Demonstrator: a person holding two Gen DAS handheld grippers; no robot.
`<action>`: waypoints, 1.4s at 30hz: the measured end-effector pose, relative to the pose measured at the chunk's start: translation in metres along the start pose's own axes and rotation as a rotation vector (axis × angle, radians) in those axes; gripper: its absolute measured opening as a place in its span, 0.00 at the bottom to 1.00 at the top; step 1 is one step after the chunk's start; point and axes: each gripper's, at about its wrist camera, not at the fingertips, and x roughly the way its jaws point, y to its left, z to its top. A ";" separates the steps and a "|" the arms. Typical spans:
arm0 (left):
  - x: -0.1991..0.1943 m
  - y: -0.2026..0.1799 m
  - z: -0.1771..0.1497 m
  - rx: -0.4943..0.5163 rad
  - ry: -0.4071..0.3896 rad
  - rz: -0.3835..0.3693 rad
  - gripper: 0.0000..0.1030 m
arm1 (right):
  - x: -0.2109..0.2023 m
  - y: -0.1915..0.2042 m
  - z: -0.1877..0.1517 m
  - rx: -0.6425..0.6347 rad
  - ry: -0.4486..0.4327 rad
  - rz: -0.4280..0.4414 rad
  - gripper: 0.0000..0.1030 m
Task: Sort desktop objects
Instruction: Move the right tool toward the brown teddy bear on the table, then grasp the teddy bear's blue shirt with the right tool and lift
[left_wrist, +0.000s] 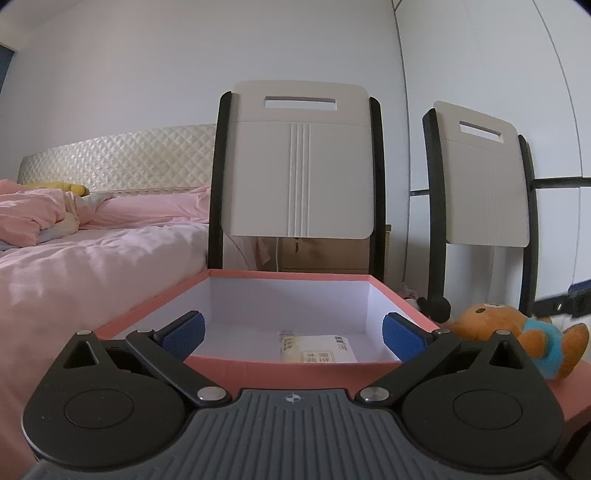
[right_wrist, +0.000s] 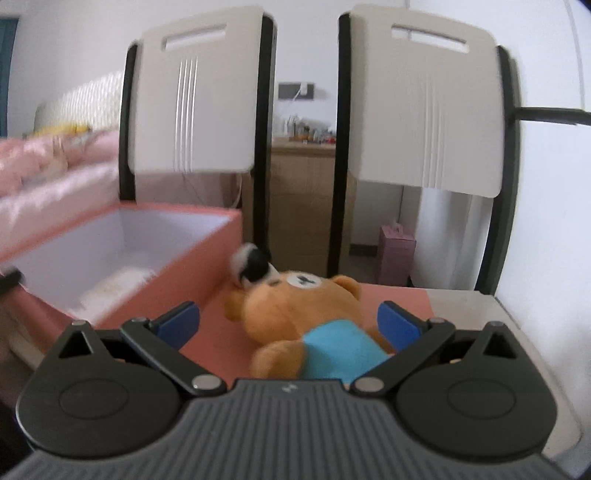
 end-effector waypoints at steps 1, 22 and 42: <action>0.000 0.000 0.000 0.000 0.000 0.002 1.00 | 0.006 -0.005 -0.004 -0.008 0.008 -0.013 1.00; 0.006 -0.001 -0.004 0.003 0.037 0.008 1.00 | 0.054 0.004 -0.033 -0.222 0.139 -0.027 1.00; 0.002 -0.005 -0.004 0.011 0.031 0.003 1.00 | 0.070 -0.014 -0.018 -0.063 0.238 -0.017 0.73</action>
